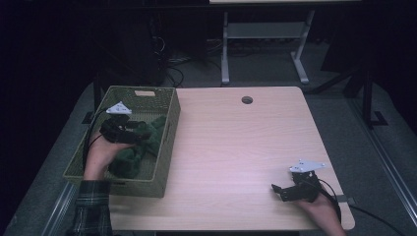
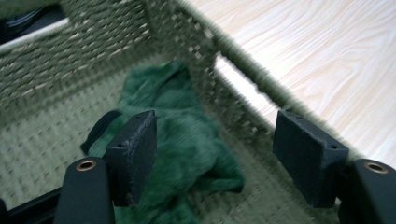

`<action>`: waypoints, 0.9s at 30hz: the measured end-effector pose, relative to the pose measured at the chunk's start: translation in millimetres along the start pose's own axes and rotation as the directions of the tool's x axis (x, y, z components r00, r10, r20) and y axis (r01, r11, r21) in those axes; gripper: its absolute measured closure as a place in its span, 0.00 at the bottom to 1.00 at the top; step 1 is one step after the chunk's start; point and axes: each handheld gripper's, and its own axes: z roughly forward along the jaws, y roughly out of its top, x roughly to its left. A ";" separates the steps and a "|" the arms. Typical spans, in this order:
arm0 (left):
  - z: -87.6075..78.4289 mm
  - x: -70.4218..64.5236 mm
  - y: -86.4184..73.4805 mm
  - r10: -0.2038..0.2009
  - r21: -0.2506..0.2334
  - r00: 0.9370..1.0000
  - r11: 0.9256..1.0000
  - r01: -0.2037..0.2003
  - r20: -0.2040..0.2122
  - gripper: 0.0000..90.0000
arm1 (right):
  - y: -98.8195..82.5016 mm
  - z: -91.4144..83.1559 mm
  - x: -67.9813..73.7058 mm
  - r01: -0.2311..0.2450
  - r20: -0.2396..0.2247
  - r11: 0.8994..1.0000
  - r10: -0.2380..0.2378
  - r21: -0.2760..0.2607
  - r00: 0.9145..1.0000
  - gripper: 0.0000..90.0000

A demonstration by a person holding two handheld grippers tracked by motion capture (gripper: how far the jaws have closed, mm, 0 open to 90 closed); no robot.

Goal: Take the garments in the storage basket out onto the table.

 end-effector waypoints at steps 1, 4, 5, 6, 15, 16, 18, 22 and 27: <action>1.3 2.0 -2.1 -0.009 0.005 1.000 1.000 0.009 -0.004 0.35 | 0.0 0.0 0.0 0.000 0.000 1.000 0.000 0.000 1.000 0.02; 3.8 7.3 -6.8 -0.018 0.026 1.000 0.999 0.019 -0.014 0.36 | 0.0 0.0 0.0 -0.001 0.000 1.000 0.001 0.000 1.000 0.03; 4.9 9.1 -8.5 -0.020 0.030 1.000 0.999 0.020 -0.018 0.36 | 0.0 0.0 0.0 0.000 0.001 1.000 0.000 0.000 1.000 0.02; 5.9 10.7 -10.1 -0.023 0.034 1.000 0.999 0.024 -0.020 0.37 | 0.0 0.0 0.0 -0.001 0.000 1.000 0.001 0.000 1.000 0.02; 17.7 18.5 -18.7 -0.040 0.072 0.999 0.997 0.041 -0.016 0.37 | 0.0 0.0 0.0 -0.001 0.000 1.000 0.001 0.000 1.000 0.03; 19.1 19.0 -19.3 -0.038 0.077 0.999 0.996 0.039 -0.015 0.37 | 0.0 0.0 0.0 0.000 0.000 1.000 0.000 0.000 1.000 0.02; 22.3 19.6 -21.0 -0.035 0.091 0.999 0.995 0.036 -0.016 0.37 | 0.0 0.0 0.0 0.000 0.000 1.000 0.000 0.000 1.000 0.02; 28.7 21.0 -24.6 -0.037 0.116 0.999 0.992 0.039 -0.019 0.37 | 0.0 0.0 0.0 0.000 0.000 1.000 0.000 0.000 1.000 0.02; 34.5 23.7 -28.5 -0.039 0.147 0.999 0.988 0.043 -0.030 0.37 | 0.0 0.0 0.0 0.000 0.000 1.000 0.000 0.000 1.000 0.02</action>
